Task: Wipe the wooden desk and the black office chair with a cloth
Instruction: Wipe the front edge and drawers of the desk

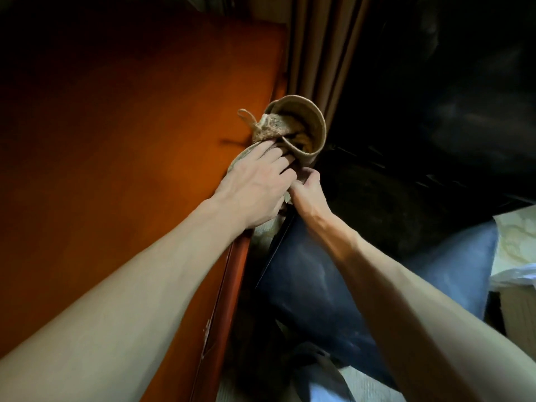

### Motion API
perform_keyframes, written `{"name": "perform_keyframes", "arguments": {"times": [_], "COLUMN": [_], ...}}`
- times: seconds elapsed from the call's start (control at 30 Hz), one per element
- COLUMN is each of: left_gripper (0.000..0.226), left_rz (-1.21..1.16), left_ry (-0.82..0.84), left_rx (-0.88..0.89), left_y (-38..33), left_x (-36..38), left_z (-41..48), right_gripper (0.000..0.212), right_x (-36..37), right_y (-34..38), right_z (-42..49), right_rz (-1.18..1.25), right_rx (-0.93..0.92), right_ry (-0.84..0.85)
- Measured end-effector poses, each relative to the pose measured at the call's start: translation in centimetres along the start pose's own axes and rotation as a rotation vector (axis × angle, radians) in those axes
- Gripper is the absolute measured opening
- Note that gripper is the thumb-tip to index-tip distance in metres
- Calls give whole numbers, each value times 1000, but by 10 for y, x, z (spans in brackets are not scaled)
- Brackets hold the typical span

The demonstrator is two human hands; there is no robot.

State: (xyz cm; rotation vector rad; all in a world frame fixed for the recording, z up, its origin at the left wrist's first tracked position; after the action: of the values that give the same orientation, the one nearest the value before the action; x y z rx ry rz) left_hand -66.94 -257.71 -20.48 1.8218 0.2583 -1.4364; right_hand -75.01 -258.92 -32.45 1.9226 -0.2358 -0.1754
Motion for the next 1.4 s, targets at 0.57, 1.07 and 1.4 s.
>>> {"name": "perform_keyframes", "arguments": {"times": [0.57, 1.07, 1.4], "left_gripper": [39, 53, 55], "left_rz": [-554, -563, -499], "left_ry": [-269, -44, -57], "left_rx": [-565, -796, -772], "left_y": [115, 152, 153], "left_x": [-3, 53, 56], "left_z": [10, 37, 40], "right_gripper": [41, 67, 101], "right_x": [-68, -1, 48], "right_y": [85, 129, 80], "right_z": [76, 147, 167], "right_rz": [-292, -1034, -667], "right_rx": [-33, -417, -150], "right_ry": [43, -22, 215]}}
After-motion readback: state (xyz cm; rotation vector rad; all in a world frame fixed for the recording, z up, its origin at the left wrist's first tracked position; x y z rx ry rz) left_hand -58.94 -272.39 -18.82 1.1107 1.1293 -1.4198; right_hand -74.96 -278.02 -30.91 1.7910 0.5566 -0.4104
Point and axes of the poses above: each hand's wrist, its own z-axis towards the middle knuckle, its own x-axis out of the palm, y = z × x, the point moved 10 cm from there along z, towards the middle knuckle, and after that the axes turned 11 degrees about z, right-handed, at the moved point
